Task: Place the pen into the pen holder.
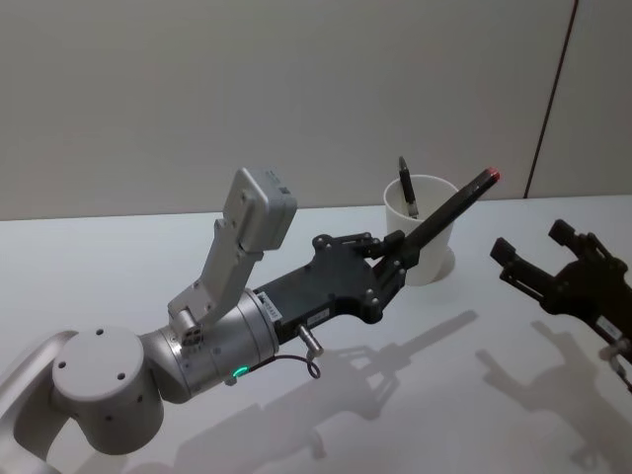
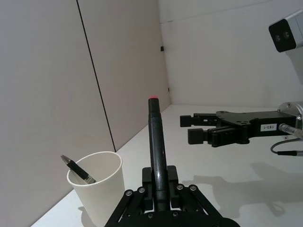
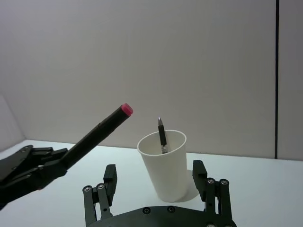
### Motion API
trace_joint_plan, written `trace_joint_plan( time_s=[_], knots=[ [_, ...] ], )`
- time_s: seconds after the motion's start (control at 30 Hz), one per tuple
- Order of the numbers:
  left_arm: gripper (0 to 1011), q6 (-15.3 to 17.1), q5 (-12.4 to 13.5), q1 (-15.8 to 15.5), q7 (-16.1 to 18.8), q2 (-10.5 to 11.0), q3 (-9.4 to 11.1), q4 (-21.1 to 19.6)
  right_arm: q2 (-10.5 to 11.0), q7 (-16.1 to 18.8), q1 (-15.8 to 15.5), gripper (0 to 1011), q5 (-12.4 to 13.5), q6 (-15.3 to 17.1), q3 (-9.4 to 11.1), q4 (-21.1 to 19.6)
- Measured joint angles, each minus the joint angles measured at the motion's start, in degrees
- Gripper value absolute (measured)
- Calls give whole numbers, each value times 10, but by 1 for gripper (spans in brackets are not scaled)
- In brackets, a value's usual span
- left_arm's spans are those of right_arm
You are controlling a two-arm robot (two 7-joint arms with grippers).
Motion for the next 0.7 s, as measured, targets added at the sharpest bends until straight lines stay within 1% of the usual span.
trace_joint_plan(
  time_s=[0.1,0.17,0.2,0.23,0.27,0.3,0.33,0.37,0.4,0.5,0.53,0.57,0.6,0.7],
  knots=[
    [185,0,0,0,0,0,0,0,8,8,-9,1002,38,8,7,-8],
    [183,0,0,0,0,0,0,0,11,12,-13,1001,53,12,9,-11],
    [183,0,0,0,0,0,0,0,14,15,-17,1001,70,16,12,-14],
    [183,0,0,0,0,0,0,0,15,16,-19,1001,78,18,13,-16],
    [183,0,0,0,0,0,0,0,16,18,-22,1001,95,23,15,-19],
    [183,0,0,0,0,0,0,0,17,19,-23,1001,103,25,15,-20],
    [183,0,0,0,0,0,0,0,18,20,-26,1001,118,29,17,-23],
    [183,0,0,0,0,0,0,0,18,20,-26,1001,118,29,17,-23],
    [185,0,0,0,0,0,0,0,18,20,-28,1001,135,34,18,-25],
    [183,0,0,0,0,-1,0,0,18,21,-30,1001,156,40,19,-29],
    [185,0,0,0,0,0,0,0,17,21,-31,1001,172,45,19,-31],
    [183,0,0,0,0,0,0,0,16,21,-32,1001,179,47,19,-32],
    [185,0,0,0,0,0,0,0,14,20,-33,1001,191,52,19,-34],
    [183,0,0,0,0,0,0,0,10,17,-33,1001,212,58,18,-37]
  ],
)
